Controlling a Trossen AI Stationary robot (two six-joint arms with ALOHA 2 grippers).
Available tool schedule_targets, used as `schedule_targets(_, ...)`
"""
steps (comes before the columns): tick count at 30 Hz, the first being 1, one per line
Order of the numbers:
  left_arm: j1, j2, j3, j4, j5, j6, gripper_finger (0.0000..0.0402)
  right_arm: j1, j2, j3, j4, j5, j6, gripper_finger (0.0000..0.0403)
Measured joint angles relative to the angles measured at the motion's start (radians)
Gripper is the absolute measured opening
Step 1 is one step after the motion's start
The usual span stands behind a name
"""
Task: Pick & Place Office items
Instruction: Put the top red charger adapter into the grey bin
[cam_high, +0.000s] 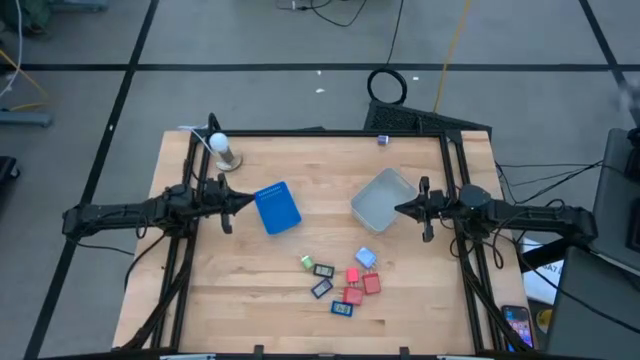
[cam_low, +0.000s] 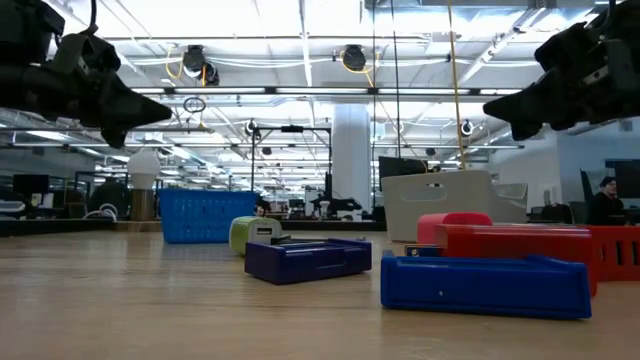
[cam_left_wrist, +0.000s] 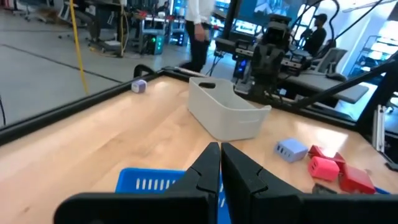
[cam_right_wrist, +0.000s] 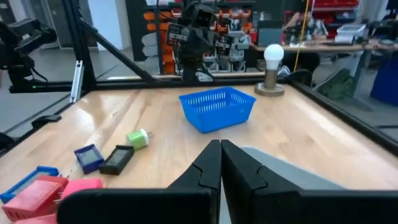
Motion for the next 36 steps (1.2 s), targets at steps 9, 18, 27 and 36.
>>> schedule_targets(9,-0.004,-0.001,0.000,0.013,0.251,0.021,0.0014,0.000,0.068,0.000,-0.009,-0.002,-0.002,0.0000)
schedule_targets(18,-0.040,-0.001,0.000,-0.003,0.293,0.012,0.0014,0.062,0.164,0.103,0.125,0.002,0.074,0.0000)
schedule_targets(27,-0.039,-0.001,0.000,-0.017,0.301,0.022,0.0014,0.264,0.368,0.503,-0.272,0.183,0.027,0.0000)
schedule_targets(36,-0.039,-0.001,0.000,-0.047,0.290,0.022,0.0014,0.514,0.662,0.878,-0.788,0.465,0.150,0.0001)
